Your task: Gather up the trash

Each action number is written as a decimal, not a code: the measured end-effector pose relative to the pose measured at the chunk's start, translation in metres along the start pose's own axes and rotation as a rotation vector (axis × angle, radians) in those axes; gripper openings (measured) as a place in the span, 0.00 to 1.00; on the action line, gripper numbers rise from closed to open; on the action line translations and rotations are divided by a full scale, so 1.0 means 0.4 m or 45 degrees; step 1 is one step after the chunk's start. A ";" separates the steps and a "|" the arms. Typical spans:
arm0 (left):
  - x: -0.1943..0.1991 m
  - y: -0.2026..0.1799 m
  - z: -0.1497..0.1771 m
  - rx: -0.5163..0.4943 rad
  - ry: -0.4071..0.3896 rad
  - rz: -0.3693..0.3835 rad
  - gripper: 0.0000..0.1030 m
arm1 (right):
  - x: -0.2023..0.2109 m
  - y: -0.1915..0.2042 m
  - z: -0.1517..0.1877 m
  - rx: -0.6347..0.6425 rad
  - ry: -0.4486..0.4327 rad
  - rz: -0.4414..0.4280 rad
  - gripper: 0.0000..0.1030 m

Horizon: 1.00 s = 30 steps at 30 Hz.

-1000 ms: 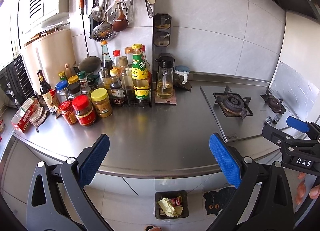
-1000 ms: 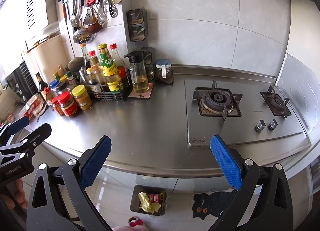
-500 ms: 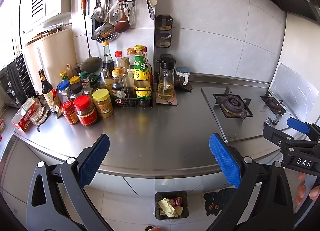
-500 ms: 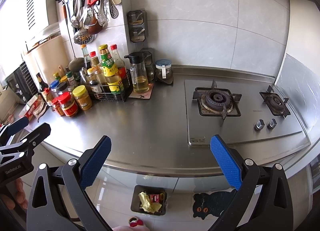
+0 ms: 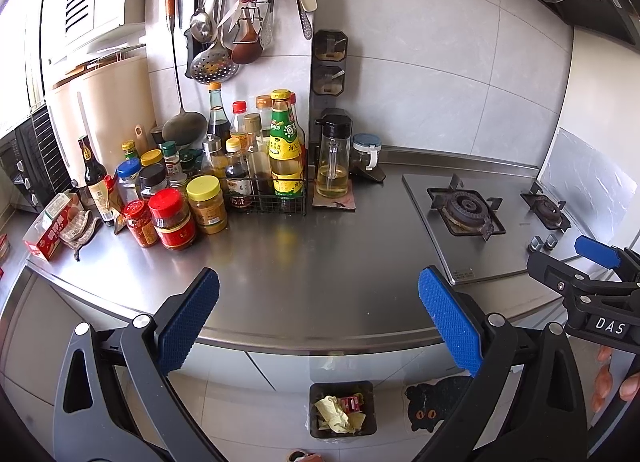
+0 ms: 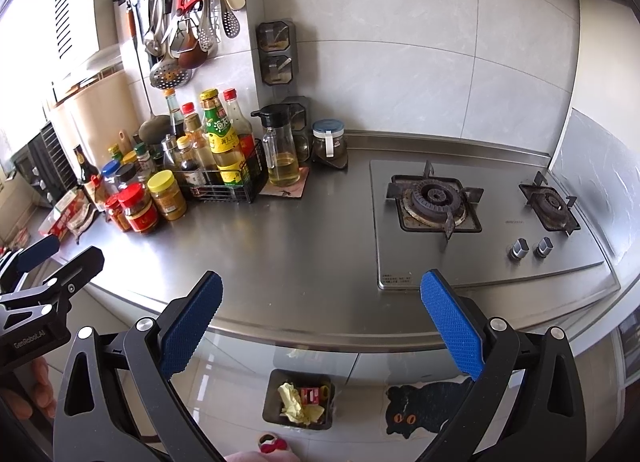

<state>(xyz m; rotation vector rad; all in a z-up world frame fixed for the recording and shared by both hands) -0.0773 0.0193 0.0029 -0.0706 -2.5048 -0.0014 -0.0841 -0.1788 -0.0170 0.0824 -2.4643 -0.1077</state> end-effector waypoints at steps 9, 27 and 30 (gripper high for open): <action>0.001 -0.001 0.001 0.004 0.002 0.000 0.92 | 0.003 0.001 -0.002 0.000 0.005 -0.010 0.97; -0.008 -0.015 -0.007 0.015 0.001 -0.006 0.92 | -0.005 -0.011 -0.005 -0.014 0.009 -0.003 0.97; -0.010 -0.017 -0.008 0.017 0.000 -0.009 0.92 | -0.007 -0.012 -0.007 -0.016 0.011 -0.004 0.97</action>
Point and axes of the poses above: each gripper's, at about its wrist camera, not at the fingertips, and x roughly against the way its jaws point, y to its left, z to its underside, the point moved 6 cm from there along -x, roughly the way its jaws point, and after that the axes turned 1 degree about -z, right-handed, at the moved point
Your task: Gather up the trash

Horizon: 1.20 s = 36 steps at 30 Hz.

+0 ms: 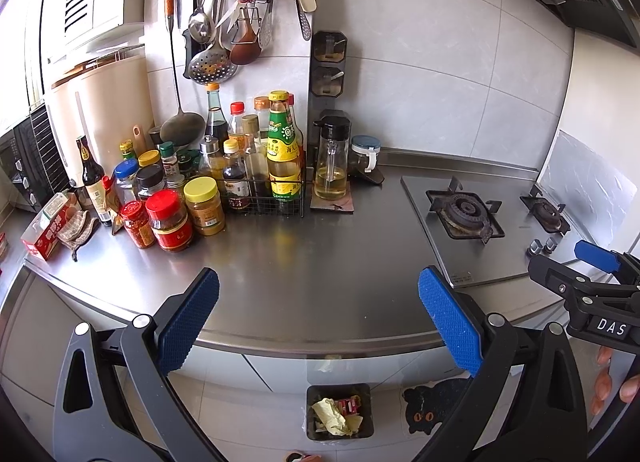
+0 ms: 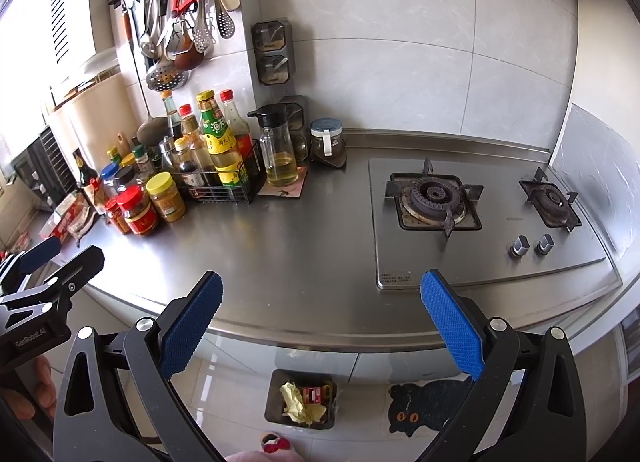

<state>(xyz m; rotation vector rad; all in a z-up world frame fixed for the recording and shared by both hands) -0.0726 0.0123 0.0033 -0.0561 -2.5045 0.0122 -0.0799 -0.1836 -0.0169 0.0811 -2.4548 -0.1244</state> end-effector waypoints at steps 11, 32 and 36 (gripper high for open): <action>-0.004 0.001 -0.003 0.009 0.005 -0.010 0.92 | -0.009 0.000 0.000 -0.012 0.002 0.005 0.97; -0.013 0.019 0.014 0.052 0.021 -0.051 0.92 | -0.015 -0.004 0.012 -0.029 0.009 0.021 0.97; -0.017 0.018 0.018 0.056 0.034 -0.045 0.92 | -0.018 -0.002 0.014 -0.026 0.014 0.014 0.97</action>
Point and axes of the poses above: each gripper's, at about its wrist camera, not at the fingertips, and x roughly against the way its jaws point, y to its left, z to its underside, the point moved 6 cm from there along -x, roughly the way its jaws point, and after that the axes turned 1 degree about -z, right-handed, at the moved point
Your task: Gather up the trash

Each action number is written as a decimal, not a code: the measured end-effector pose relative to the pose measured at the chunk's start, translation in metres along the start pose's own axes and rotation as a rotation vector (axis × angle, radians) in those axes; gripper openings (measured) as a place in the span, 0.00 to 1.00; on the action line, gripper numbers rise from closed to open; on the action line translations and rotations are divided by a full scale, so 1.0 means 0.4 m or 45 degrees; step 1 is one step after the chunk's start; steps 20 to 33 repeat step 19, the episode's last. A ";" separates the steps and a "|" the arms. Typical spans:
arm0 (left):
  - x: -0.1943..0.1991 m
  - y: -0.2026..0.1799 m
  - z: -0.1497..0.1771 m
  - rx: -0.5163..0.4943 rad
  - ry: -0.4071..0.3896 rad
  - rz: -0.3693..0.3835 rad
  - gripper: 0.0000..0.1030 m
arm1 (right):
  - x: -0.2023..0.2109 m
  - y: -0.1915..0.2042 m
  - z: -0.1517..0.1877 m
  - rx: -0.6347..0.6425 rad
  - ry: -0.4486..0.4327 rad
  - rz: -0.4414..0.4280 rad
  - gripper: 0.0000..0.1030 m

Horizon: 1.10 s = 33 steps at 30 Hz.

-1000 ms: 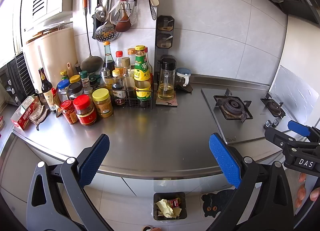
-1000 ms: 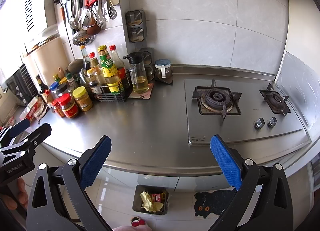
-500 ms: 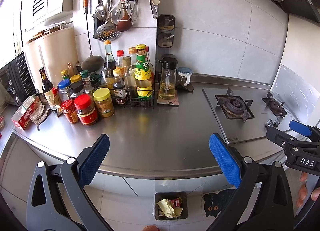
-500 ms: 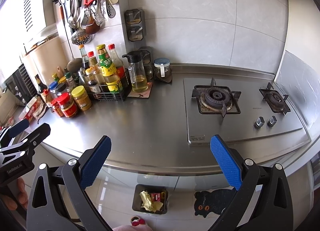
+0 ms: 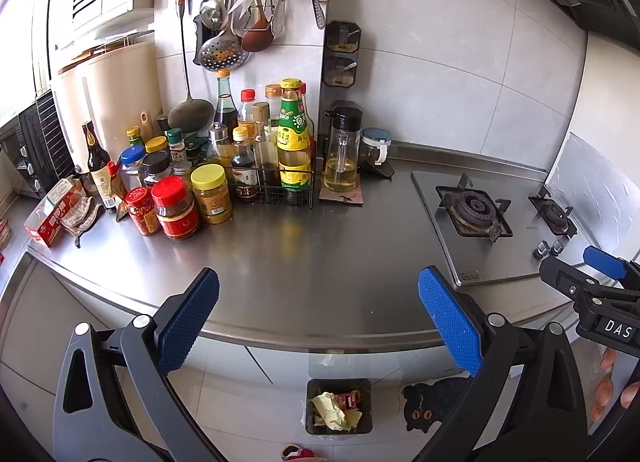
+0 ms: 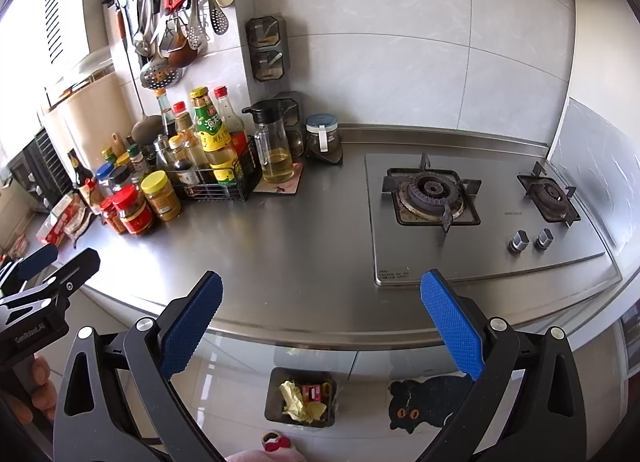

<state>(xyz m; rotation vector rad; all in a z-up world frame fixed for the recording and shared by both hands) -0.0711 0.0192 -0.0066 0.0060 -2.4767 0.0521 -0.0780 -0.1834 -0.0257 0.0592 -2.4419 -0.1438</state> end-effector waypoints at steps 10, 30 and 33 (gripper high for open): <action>0.001 -0.003 0.006 -0.002 -0.001 -0.002 0.92 | -0.003 -0.002 0.004 -0.010 0.010 -0.007 0.97; 0.005 -0.002 0.008 -0.030 0.008 -0.034 0.92 | -0.002 0.001 0.010 -0.009 0.013 -0.006 0.97; 0.005 -0.002 0.008 -0.030 0.008 -0.034 0.92 | -0.002 0.001 0.010 -0.009 0.013 -0.006 0.97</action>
Point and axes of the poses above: each gripper's, at about its wrist camera, not at the fingertips, and x roughly against the way its jaws point, y to its left, z to its underside, the point moved 6 cm from there along -x, roughly the way its jaws point, and after that the axes turned 1 degree about -z, right-handed, at the moved point
